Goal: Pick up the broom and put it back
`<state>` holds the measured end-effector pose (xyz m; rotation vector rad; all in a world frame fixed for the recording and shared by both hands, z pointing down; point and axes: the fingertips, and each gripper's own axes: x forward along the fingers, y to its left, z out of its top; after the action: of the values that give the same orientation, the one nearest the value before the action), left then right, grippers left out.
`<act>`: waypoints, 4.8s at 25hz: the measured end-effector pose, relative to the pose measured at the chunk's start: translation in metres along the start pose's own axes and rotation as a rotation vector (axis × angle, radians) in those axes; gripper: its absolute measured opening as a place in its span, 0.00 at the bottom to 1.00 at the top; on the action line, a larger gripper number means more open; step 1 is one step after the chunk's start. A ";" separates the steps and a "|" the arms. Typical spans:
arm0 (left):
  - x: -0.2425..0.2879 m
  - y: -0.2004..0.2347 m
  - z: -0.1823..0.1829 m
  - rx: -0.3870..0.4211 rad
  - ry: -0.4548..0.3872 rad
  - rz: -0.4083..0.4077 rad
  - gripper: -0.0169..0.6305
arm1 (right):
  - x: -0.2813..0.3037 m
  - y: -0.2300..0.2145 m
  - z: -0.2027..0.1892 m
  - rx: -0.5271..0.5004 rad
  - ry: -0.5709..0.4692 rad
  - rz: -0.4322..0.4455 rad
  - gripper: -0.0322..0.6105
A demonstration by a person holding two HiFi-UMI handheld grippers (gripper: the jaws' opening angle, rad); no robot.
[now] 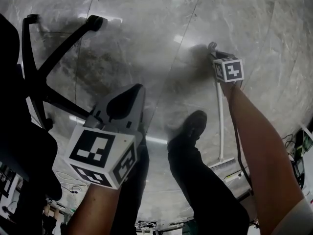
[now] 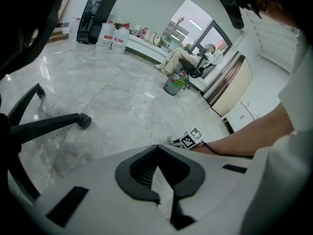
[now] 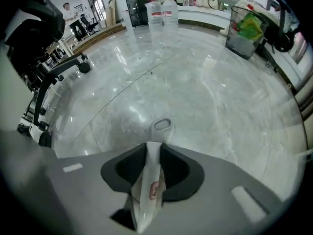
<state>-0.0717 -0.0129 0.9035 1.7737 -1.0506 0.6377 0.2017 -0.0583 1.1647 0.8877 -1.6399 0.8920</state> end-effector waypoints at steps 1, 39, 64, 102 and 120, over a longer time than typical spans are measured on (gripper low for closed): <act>-0.001 -0.002 0.000 -0.001 0.000 0.000 0.04 | 0.000 -0.001 0.000 0.010 0.003 -0.001 0.19; -0.452 -0.322 0.277 0.262 -0.248 -0.017 0.04 | -0.813 0.223 0.187 -0.475 -0.685 0.266 0.18; -0.800 -0.264 0.062 -0.114 -0.611 0.363 0.04 | -0.859 0.504 0.081 -0.943 -0.520 0.514 0.19; -0.939 -0.226 0.069 -0.072 -0.791 0.334 0.04 | -1.018 0.715 0.155 -0.699 -0.792 0.582 0.05; -0.975 -0.300 0.151 0.148 -0.887 0.148 0.04 | -1.145 0.705 0.168 -0.599 -0.962 0.596 0.05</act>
<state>-0.2991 0.2718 -0.0609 2.1744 -1.7644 -0.0335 -0.2582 0.2544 -0.0708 0.3820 -2.8964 0.2463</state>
